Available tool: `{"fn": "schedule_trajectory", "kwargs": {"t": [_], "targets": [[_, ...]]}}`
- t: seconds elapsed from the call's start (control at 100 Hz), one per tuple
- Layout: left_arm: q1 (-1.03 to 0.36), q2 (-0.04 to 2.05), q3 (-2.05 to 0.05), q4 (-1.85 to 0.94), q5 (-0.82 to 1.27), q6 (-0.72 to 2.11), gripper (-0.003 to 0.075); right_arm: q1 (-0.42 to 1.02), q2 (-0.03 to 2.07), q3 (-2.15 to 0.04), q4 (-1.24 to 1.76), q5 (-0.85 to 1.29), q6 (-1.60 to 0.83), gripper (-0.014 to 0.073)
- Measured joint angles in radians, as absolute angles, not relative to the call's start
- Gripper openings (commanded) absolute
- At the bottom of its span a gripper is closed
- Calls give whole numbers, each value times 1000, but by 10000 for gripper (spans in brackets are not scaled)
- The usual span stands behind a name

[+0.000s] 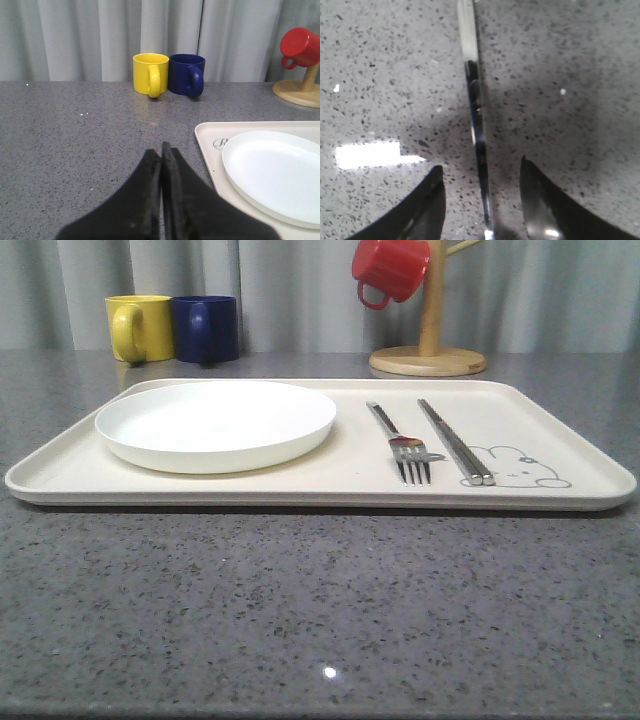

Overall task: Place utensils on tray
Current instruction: 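Raise the right gripper and reach back to the spoon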

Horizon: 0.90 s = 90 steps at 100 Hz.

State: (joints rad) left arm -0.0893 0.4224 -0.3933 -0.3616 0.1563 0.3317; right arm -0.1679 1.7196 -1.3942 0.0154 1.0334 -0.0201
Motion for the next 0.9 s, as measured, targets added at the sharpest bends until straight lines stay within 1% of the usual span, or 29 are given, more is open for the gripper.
{"fn": "schedule_trajectory", "kwargs": {"t": [0.47,0.51,0.56,0.61,0.73,0.8,0.85,0.9], "targets": [[-89,422,-393,-362,156,332,-18,-168,1776,-1394,23,1019,-36,360],[-89,422,-393,-362,156,332,-18,-168,1776,-1394,23,1017,-36,351],[-89,422,-393,-362,156,332,-18,-168,1776,-1394,23,1018,-36,316],[-89,422,-393,-362,156,332,-18,-168,1776,-1394,23,1018,-36,262],[-89,422,-393,-362,156,332,-18,-168,1776,-1394,23,1018,-36,101],[-89,422,-393,-362,156,332,-18,-168,1776,-1394,23,1018,-36,25],[-89,422,-393,-362,156,332,-18,-168,1776,-1394,23,1018,-36,-12],[-89,422,-393,-362,156,332,-18,-168,1776,-1394,25,1018,-36,-31]]}}
